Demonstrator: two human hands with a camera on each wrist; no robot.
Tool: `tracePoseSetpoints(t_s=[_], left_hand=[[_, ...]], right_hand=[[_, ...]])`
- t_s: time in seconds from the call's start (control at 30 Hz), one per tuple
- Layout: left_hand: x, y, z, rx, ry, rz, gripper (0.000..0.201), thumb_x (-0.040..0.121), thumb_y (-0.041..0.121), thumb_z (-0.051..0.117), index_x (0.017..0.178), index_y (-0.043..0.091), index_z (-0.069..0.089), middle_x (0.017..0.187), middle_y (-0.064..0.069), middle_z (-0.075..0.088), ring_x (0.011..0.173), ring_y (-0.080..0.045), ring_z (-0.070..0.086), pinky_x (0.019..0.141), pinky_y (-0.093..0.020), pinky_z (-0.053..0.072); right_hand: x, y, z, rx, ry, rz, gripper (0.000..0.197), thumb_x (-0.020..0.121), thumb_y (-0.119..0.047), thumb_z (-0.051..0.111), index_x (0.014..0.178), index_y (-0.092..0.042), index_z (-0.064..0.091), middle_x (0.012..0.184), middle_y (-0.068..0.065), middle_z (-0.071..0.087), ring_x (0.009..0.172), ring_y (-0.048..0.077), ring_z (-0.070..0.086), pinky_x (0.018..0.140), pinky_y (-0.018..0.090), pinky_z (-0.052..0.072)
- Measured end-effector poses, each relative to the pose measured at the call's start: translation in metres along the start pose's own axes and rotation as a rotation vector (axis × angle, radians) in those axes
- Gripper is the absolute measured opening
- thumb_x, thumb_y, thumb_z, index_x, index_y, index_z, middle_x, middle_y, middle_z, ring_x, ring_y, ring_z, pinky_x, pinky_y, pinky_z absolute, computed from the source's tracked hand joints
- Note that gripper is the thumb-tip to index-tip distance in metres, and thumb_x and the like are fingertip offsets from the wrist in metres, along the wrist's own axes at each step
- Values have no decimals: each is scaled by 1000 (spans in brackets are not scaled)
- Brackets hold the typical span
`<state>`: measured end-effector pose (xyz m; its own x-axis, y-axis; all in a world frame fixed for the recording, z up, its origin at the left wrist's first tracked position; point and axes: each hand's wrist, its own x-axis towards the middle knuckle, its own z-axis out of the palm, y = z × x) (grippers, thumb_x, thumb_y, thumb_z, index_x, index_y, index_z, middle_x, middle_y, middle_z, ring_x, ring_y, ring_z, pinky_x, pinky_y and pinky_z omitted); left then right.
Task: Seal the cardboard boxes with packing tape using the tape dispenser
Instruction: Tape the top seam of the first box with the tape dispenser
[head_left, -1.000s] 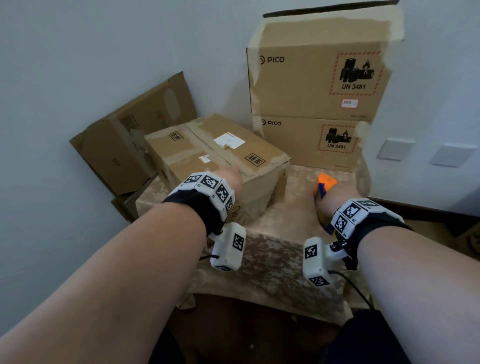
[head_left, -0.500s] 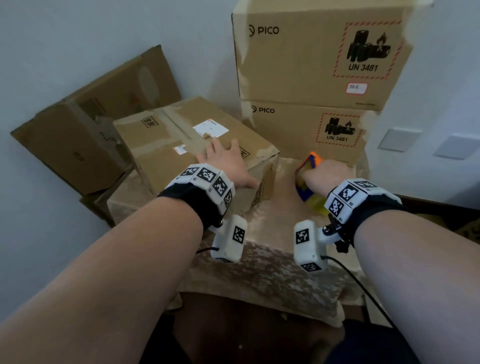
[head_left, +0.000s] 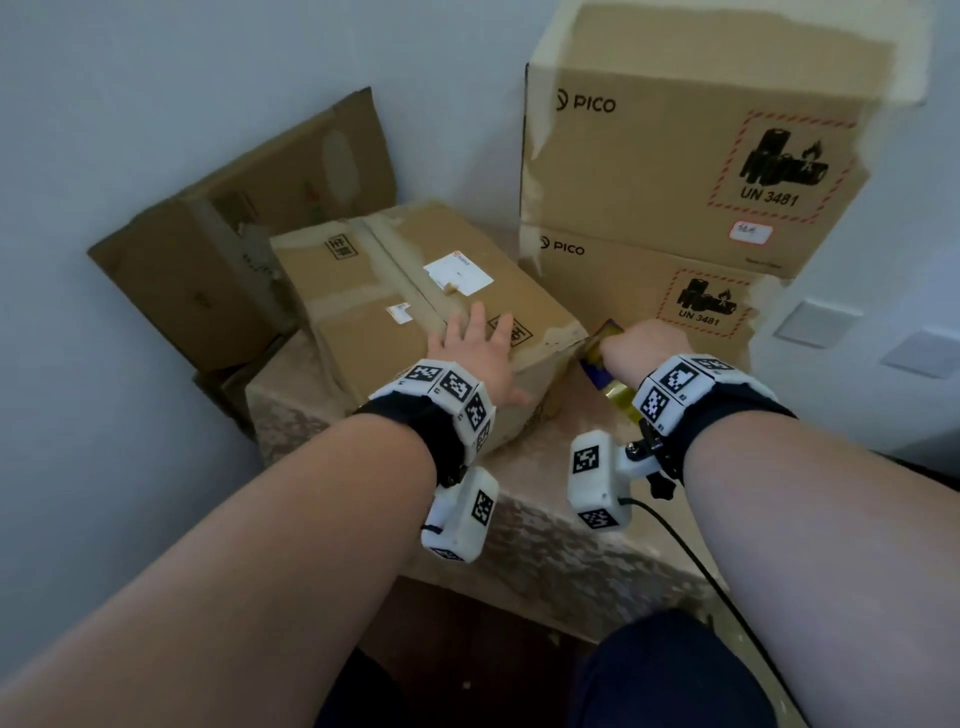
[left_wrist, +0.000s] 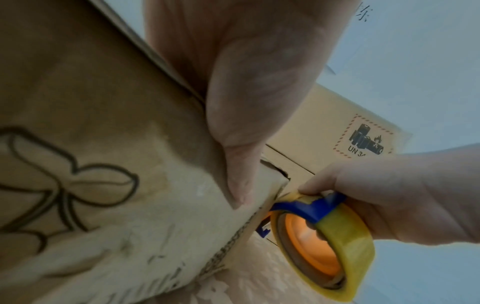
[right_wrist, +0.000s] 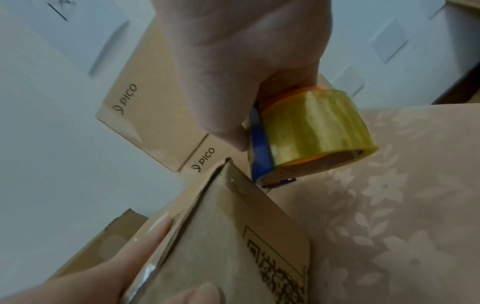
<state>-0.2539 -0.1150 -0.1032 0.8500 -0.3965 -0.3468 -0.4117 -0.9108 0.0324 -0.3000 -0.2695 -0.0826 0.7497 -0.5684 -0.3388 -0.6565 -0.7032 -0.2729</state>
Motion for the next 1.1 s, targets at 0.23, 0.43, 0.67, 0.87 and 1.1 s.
tracePoseSetpoints(t_s=[0.23, 0.43, 0.67, 0.87, 1.1], left_hand=[[-58, -8, 15, 117, -2, -2, 99, 85, 1, 61, 152, 28, -7, 160, -7, -12, 147, -29, -1, 115, -57, 7], [-101, -38, 14, 178, -19, -83, 80, 83, 4, 63, 149, 16, 19, 150, -9, 26, 127, -37, 40, 101, -49, 42], [-108, -48, 15, 122, 2, -218, 75, 90, 23, 60, 148, 32, 15, 148, -12, 26, 134, -48, 25, 111, -57, 23], [-102, -58, 9, 78, -7, -158, 78, 95, 18, 56, 151, 38, 7, 160, -5, 4, 144, -41, 3, 114, -53, 20], [-74, -103, -6, 10, 14, 31, 81, 85, 13, 69, 148, 37, 25, 160, 1, 11, 146, -35, 6, 118, -44, 15]], right_hand=[[-41, 22, -9, -2, 145, -80, 34, 97, -16, 45, 64, -6, 45, 69, 11, 47, 59, 25, 43, 50, 29, 34], [-98, 34, -44, 243, 308, -187, 31, 97, -28, 43, 79, -4, 50, 70, 8, 48, 59, 24, 43, 47, 29, 24], [-124, 26, -49, 503, 246, -327, 23, 96, -29, 44, 84, -9, 48, 79, 10, 49, 78, 25, 46, 63, 32, 33], [-102, 4, -34, 675, 124, -387, 19, 95, -29, 46, 87, -12, 46, 90, 12, 47, 81, 24, 44, 71, 35, 31], [-71, -43, -21, 896, 37, -387, 34, 94, -31, 54, 104, -1, 66, 104, 15, 64, 94, 28, 57, 90, 41, 48]])
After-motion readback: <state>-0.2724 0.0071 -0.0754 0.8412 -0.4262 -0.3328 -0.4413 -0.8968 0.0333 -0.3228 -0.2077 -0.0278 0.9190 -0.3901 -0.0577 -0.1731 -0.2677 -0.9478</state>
